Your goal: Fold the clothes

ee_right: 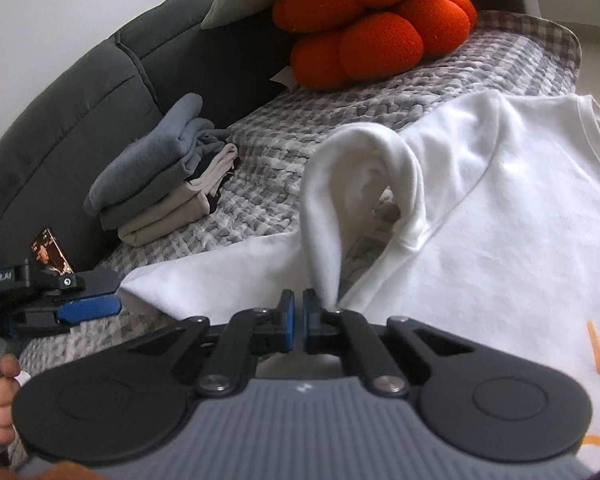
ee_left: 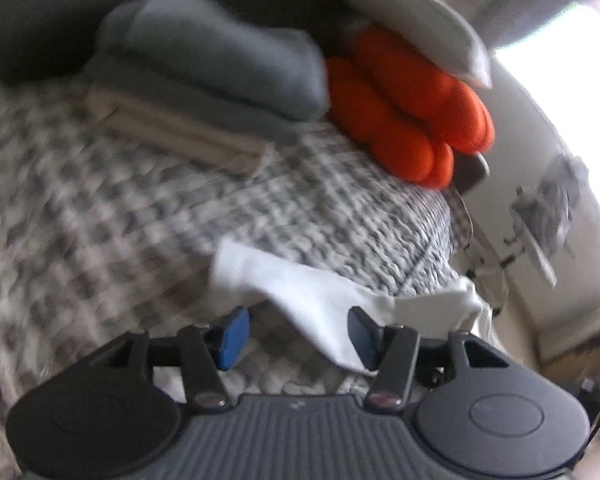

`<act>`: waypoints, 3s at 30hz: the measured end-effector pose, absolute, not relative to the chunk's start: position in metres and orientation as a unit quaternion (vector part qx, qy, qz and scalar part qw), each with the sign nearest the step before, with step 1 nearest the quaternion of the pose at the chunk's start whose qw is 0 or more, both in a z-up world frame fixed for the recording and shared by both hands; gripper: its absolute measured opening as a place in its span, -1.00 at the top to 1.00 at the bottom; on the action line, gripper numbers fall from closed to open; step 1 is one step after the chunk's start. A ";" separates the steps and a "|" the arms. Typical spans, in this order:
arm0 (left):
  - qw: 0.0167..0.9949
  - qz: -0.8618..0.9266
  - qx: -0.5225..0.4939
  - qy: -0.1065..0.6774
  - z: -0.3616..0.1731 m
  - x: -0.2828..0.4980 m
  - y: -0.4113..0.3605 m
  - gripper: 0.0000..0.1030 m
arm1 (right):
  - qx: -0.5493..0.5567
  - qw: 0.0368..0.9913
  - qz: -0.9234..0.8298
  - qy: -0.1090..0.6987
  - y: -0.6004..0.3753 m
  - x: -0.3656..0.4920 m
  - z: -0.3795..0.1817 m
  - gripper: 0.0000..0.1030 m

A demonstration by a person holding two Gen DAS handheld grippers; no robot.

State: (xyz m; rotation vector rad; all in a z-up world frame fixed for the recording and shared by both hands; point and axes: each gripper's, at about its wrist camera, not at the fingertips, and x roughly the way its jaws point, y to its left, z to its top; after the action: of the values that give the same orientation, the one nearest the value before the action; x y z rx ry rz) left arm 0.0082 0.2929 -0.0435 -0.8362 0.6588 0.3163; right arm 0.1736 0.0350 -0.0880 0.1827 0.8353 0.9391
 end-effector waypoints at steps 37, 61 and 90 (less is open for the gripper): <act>0.871 0.194 -0.259 0.371 -0.068 0.006 0.310 0.30 | 0.097 0.806 0.446 0.377 0.037 0.171 -0.086 0.79; 0.892 0.153 -0.286 0.315 -0.081 0.051 0.309 0.27 | 0.074 0.819 0.443 0.358 0.042 0.163 -0.085 0.69; 0.938 0.195 -0.179 0.224 -0.018 0.073 0.284 0.96 | 0.102 0.812 0.461 0.344 0.038 0.159 -0.079 0.12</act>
State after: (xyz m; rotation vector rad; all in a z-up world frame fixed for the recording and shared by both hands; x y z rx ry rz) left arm 0.0730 0.2836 -0.0176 -0.3649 0.4568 0.3979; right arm 0.1594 0.0375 -0.0789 0.2180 0.7351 0.9839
